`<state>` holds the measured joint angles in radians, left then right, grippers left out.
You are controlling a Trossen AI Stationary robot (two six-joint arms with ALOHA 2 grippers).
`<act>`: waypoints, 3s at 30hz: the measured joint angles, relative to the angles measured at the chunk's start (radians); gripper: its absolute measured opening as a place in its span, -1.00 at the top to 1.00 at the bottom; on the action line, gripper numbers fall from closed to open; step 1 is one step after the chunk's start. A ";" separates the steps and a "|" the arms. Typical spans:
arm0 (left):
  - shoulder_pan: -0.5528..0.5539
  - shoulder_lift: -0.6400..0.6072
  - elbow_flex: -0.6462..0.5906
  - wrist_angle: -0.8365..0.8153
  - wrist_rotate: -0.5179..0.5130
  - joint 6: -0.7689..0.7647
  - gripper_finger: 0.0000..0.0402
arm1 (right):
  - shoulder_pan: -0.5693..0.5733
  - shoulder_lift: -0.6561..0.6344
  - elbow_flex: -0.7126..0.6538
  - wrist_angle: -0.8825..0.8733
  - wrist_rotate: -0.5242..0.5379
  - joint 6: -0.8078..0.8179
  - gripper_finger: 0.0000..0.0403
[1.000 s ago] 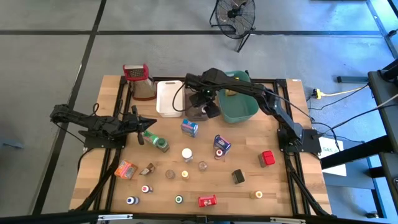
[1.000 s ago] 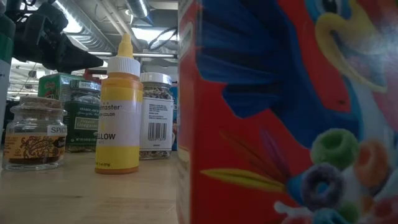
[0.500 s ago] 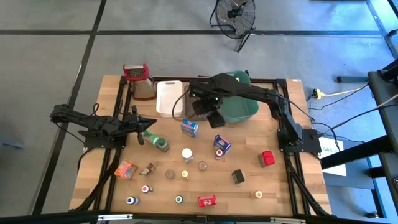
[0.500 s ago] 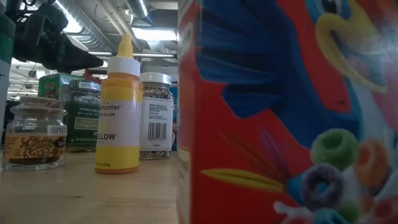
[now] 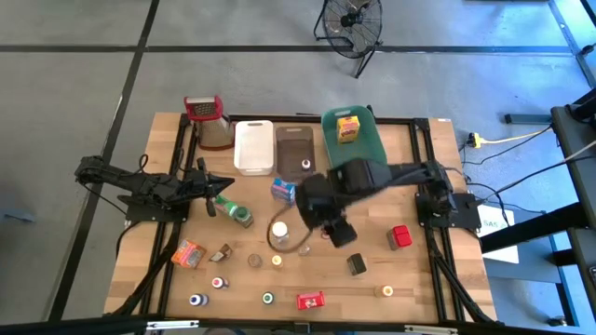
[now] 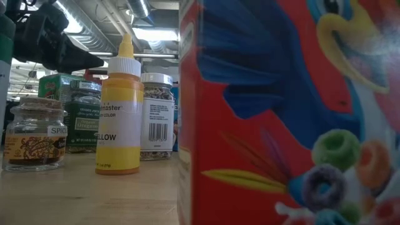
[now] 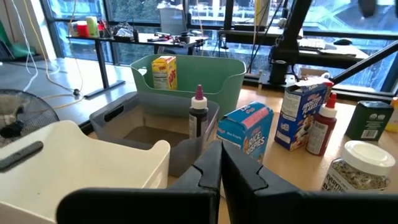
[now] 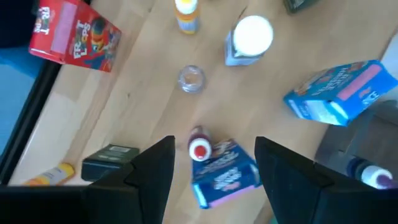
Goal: Pick & Place Kitchen Items
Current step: Put the green spice bottle into the left white bin
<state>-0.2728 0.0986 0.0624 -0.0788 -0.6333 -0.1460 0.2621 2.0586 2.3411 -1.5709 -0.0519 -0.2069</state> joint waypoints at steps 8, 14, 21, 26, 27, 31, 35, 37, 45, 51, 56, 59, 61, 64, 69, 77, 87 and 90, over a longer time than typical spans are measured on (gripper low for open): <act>0.000 0.000 0.000 0.000 -0.001 -0.028 0.98 | 0.191 0.000 -0.113 -0.001 0.262 0.339 -0.12; 0.000 0.000 0.000 0.000 -0.009 -0.027 0.98 | 0.314 -0.008 -0.129 0.000 0.518 0.490 -0.12; 0.000 0.000 0.000 0.001 0.065 0.006 0.98 | 0.413 -0.031 -0.129 0.000 0.709 0.570 -0.12; 0.000 0.000 0.000 0.008 0.085 0.071 0.98 | 0.432 -0.032 -0.129 0.000 0.732 0.585 -0.12; 0.000 0.000 0.000 0.010 0.086 0.061 0.98 | 0.432 -0.032 -0.129 0.000 0.732 0.585 -0.12; 0.000 0.000 0.000 0.014 0.080 0.061 0.98 | 0.430 -0.032 -0.129 0.000 0.733 0.584 -0.11; 0.000 0.000 0.000 0.014 0.081 0.084 0.98 | 0.428 -0.032 -0.143 -0.001 0.733 0.588 -0.11; 0.000 0.000 0.000 0.005 0.079 0.089 0.97 | 0.426 -0.031 -0.157 0.000 0.733 0.605 -0.11; 0.000 0.000 0.000 0.008 0.091 0.105 0.69 | 0.412 -0.031 -0.175 0.000 0.733 0.618 -0.11; 0.000 0.000 0.000 0.066 0.156 0.154 0.30 | 0.398 -0.031 -0.176 0.000 0.733 0.618 -0.11; 0.000 0.008 0.054 0.080 0.199 0.193 0.14 | 0.394 -0.031 -0.176 0.000 0.732 0.619 -0.11; 0.000 0.037 0.110 0.045 0.229 0.186 0.13 | 0.394 -0.031 -0.176 0.000 0.729 0.623 -0.11; 0.000 0.071 0.145 0.051 0.266 0.186 0.14 | 0.394 -0.031 -0.176 0.000 0.729 0.623 -0.11; 0.000 0.117 0.171 0.133 0.259 0.219 0.16 | 0.394 -0.031 -0.176 0.000 0.729 0.626 -0.11; 0.000 0.130 0.185 0.204 0.268 0.330 0.15 | 0.395 -0.031 -0.176 0.000 0.719 0.626 -0.11; 0.000 0.129 0.185 0.208 0.323 0.346 0.07 | 0.395 -0.030 -0.176 0.000 0.699 0.626 -0.11; 0.000 0.129 0.185 0.208 0.353 0.322 -0.28 | 0.395 -0.030 -0.176 0.000 0.699 0.630 -0.12; 0.000 0.129 0.185 0.194 0.371 0.313 -0.45 | 0.395 -0.030 -0.176 0.000 0.700 0.630 -0.12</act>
<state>-0.2729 0.2272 0.2470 0.1156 -0.2620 0.1672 0.6567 2.0285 2.1654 -1.5711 0.6479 0.4231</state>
